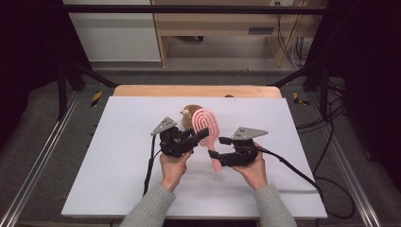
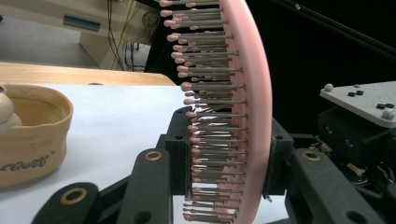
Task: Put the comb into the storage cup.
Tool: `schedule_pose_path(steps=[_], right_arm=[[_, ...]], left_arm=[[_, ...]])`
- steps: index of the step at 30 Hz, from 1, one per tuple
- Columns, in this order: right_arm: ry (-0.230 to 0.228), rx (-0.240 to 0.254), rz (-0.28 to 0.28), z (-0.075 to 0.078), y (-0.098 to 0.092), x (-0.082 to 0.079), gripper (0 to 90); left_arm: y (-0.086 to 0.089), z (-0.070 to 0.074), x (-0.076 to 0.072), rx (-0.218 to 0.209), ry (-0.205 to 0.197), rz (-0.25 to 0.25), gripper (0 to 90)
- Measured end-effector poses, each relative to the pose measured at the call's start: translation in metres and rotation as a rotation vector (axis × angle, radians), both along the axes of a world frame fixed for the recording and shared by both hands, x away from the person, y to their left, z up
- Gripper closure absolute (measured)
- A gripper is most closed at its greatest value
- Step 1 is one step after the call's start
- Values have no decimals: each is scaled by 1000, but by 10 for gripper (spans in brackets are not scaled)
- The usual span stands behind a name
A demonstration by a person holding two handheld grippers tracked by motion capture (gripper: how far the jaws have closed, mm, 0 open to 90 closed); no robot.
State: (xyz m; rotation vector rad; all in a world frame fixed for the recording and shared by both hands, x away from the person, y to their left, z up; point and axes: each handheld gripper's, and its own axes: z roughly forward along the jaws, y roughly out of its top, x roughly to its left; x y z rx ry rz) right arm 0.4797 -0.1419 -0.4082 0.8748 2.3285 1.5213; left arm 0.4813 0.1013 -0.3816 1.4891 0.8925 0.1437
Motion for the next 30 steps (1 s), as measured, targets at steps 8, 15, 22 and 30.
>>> schedule_pose_path(steps=[8, 15, 22, 30], right_arm=[[-39, 31, -10, 4, -4, -1, 94], [-52, 36, -20, 4, -9, -1, 35], [-35, 46, -46, 0, -16, 1, 16], [-19, 43, -60, -6, -31, 3, 10]], left_arm=[[5, 7, -1, 39, -34, 16, 630], [13, 13, 0, 66, -52, 28, 630], [26, 20, 1, 91, -71, 50, 629], [37, 27, 1, 106, -85, 67, 629]])
